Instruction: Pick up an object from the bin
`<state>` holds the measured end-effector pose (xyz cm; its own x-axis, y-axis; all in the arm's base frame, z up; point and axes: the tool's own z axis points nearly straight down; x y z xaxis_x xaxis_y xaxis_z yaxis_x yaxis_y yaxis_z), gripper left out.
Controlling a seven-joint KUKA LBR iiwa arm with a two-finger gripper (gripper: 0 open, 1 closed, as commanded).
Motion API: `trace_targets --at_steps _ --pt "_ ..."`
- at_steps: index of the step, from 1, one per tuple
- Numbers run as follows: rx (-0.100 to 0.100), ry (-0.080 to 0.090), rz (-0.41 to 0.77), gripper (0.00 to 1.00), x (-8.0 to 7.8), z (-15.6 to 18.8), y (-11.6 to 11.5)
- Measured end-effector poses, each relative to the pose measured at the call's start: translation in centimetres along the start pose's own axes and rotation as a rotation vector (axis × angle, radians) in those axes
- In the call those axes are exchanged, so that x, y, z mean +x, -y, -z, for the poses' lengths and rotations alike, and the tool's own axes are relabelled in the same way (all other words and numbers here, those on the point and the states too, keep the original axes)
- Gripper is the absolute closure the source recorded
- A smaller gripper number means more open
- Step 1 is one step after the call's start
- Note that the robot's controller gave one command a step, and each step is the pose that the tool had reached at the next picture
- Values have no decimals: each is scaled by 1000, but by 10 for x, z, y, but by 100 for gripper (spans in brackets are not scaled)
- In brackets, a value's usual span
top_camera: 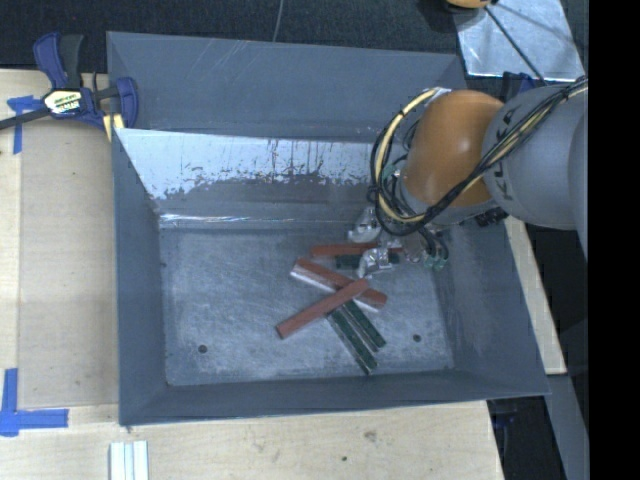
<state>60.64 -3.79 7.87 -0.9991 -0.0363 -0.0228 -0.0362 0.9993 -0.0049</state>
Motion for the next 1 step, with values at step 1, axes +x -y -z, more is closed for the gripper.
trace_targets --at_steps 1 --pt "0 0 0 100 0 0 0"
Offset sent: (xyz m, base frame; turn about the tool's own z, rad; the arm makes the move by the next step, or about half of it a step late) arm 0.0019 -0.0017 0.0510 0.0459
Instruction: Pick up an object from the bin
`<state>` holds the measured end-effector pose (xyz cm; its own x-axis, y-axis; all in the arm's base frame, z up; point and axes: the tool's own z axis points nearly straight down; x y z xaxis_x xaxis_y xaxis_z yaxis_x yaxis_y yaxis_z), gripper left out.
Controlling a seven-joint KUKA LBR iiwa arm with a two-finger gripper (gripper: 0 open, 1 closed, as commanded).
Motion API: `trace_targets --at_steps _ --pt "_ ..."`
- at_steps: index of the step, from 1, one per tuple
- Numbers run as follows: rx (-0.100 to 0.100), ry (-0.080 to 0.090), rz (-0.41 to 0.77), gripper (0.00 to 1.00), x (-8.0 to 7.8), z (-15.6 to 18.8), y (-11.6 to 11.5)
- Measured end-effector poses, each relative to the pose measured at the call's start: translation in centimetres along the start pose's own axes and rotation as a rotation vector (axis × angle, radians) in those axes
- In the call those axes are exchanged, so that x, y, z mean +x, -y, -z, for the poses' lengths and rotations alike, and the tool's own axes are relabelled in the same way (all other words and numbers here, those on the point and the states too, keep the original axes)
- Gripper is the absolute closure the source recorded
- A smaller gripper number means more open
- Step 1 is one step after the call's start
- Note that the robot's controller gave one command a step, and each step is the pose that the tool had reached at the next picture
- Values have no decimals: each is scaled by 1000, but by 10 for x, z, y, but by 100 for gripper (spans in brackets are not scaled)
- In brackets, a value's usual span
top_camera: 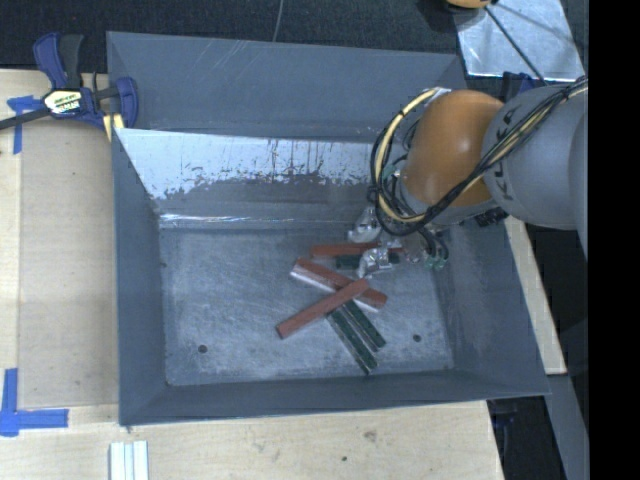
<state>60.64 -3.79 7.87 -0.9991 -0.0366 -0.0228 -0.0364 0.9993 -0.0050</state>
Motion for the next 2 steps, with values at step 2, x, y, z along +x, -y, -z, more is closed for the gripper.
trace_targets --at_steps 2 --pt "-5 -20 7 100 11 146 3"
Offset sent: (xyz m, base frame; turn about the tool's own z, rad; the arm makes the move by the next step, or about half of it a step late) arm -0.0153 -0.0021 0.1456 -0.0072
